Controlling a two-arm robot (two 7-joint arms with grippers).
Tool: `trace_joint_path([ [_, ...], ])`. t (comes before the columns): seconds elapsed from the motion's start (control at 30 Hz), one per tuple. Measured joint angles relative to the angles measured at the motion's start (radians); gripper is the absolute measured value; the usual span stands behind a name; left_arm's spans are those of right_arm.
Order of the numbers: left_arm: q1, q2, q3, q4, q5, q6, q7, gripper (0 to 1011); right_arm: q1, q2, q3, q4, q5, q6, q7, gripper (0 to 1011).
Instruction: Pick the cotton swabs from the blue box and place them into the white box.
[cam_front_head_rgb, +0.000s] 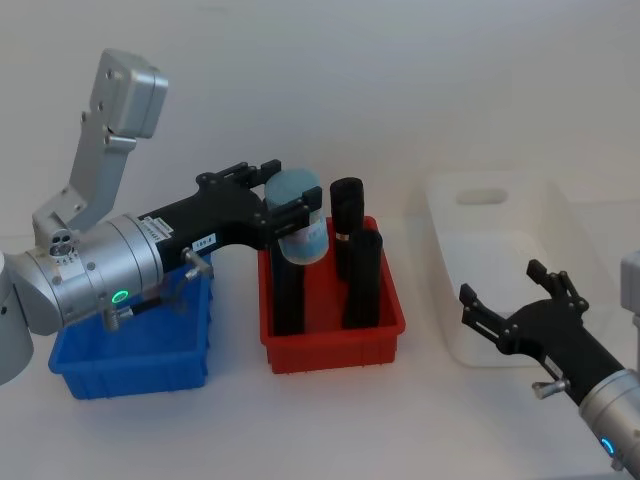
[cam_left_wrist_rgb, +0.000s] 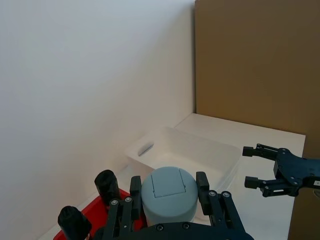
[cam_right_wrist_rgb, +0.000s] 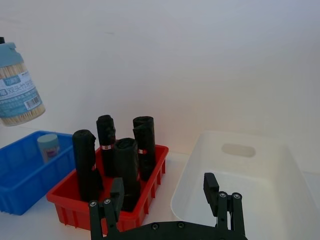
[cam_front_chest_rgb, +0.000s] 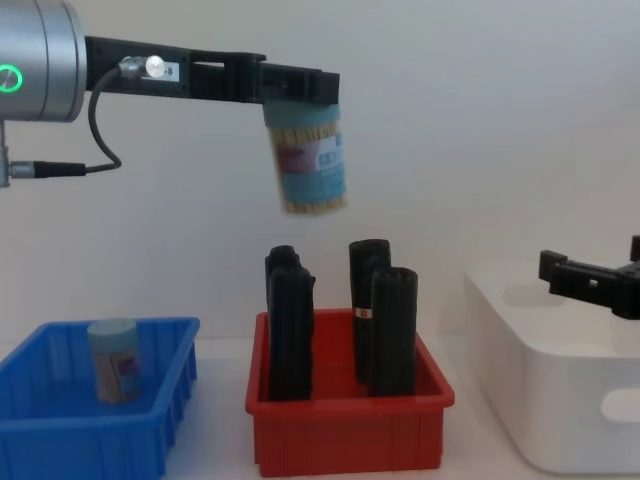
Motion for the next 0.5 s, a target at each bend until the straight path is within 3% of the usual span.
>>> trace_joint_path([
  [0.5, -0.002, 0.001, 0.002, -0.009, -0.009, 0.006, -0.021, 660, 0.035, -0.001, -0.014, -0.021, -0.031, 0.004, 0.149, 1002],
])
